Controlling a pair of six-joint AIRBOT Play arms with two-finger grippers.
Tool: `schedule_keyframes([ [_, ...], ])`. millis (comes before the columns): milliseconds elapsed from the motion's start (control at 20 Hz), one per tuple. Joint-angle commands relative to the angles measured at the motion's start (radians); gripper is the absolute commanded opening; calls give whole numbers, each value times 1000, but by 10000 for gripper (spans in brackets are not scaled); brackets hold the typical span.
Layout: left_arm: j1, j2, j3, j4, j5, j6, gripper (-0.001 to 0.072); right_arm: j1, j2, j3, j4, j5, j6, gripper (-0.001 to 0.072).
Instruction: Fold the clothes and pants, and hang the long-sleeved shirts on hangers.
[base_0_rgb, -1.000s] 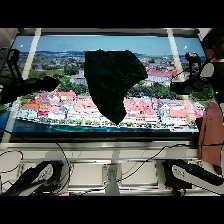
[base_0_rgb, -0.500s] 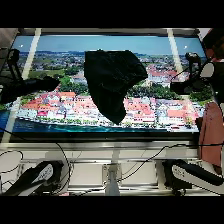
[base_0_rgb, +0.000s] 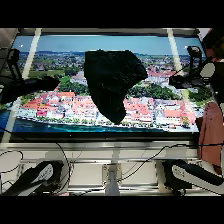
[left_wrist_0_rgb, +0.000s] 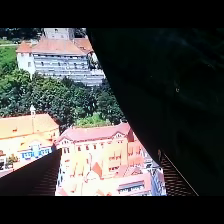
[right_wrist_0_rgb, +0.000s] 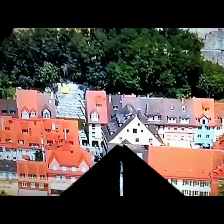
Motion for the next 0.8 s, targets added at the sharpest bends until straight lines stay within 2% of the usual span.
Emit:
schedule_keyframes([
  [0,0,-22,0,8,8,0,696,6,-22,-2,178,-103,10,35],
  [100,0,-39,0,8,8,0,696,41,-66,-17,284,-131,10,34],
  [200,-2,-56,0,-9,7,-5,696,109,-128,-29,375,-165,10,104],
  [250,-3,-63,0,-37,6,-4,696,151,-157,-29,393,-193,10,105],
  [600,0,-89,0,-11,37,-4,696,369,-237,-28,379,-549,11,104],
  [650,0,-93,0,-13,36,-4,696,377,-237,-29,380,-567,11,136],
  [700,-2,-96,0,-16,37,-4,696,381,-237,-29,389,-570,17,316],
  [750,-2,-98,0,-16,37,-4,695,381,-240,-29,411,-563,53,399],
])
